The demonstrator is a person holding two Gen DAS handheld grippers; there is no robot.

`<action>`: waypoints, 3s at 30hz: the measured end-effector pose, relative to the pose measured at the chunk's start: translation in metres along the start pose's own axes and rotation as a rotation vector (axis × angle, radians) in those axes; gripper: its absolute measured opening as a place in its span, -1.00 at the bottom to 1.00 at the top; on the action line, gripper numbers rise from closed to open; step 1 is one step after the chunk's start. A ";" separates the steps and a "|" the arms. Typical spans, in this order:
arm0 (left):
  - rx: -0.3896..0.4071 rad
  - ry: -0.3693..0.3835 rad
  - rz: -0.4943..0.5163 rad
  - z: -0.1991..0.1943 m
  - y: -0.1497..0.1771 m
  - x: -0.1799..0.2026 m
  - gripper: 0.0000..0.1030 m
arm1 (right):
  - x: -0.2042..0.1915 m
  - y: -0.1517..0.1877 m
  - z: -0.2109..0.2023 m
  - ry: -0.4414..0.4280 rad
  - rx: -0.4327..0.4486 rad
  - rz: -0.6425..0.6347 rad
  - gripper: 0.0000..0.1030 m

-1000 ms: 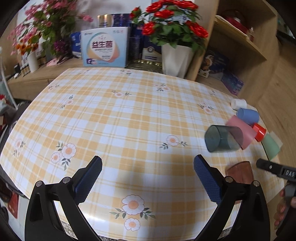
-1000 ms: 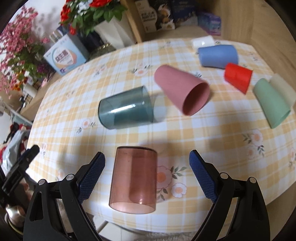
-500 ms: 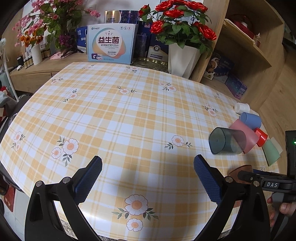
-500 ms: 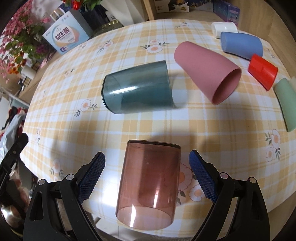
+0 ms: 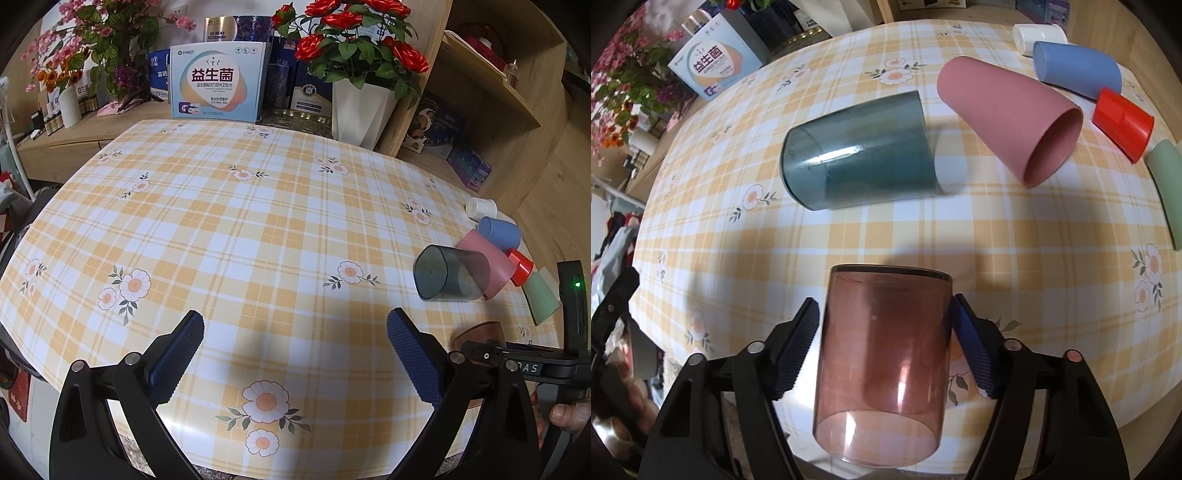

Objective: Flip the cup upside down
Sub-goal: 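Lower the upright brown cup onto the table with the right gripper, then open the right gripper and pull it back from the brown cup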

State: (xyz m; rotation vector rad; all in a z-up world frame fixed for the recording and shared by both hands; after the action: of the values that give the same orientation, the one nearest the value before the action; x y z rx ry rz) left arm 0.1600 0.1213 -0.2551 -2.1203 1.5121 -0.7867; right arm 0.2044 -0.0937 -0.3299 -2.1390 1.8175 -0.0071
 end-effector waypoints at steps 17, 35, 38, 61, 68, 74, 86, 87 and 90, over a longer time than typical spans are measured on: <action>0.001 0.075 0.031 -0.015 0.010 0.032 0.88 | 0.009 0.019 -0.052 -0.036 0.238 -0.019 0.25; -0.020 0.091 0.037 -0.014 0.024 0.046 0.88 | 0.088 0.004 -0.098 0.150 0.424 0.048 0.22; -0.022 0.090 0.034 -0.014 0.024 0.045 0.88 | 0.083 0.004 -0.087 0.164 0.410 0.022 0.22; 0.033 0.072 0.088 -0.029 0.005 0.048 0.88 | 0.055 -0.003 -0.099 0.195 0.453 -0.060 0.23; 0.119 0.097 0.172 -0.067 -0.024 0.069 0.88 | 0.045 -0.008 -0.163 0.143 0.566 -0.043 0.47; 0.236 0.106 0.248 -0.119 -0.050 0.088 0.88 | 0.031 -0.001 -0.218 0.121 0.651 -0.039 0.70; 0.350 0.123 0.269 -0.181 -0.059 0.106 0.88 | 0.026 0.020 -0.281 0.131 0.748 -0.030 0.70; 0.350 0.125 0.270 -0.182 -0.059 0.107 0.88 | 0.026 0.021 -0.284 0.132 0.754 -0.030 0.70; 0.350 0.123 0.273 -0.185 -0.059 0.109 0.88 | 0.025 0.022 -0.292 0.139 0.770 -0.032 0.70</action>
State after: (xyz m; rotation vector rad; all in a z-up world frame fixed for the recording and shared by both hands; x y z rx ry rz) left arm 0.1068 0.0350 -0.0569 -1.6002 1.5506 -1.0091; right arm 0.1243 -0.1928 -0.0646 -1.6292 1.4942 -0.7498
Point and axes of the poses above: each gripper's, at about its wrist camera, not at the fingertips, and z roughly the way its jaws point, x to its right, y to its underside, the point moved 10 cm from there along z, roughly the way its jaws point, and after that the axes turned 3 degrees about y, right-handed, at the moved point
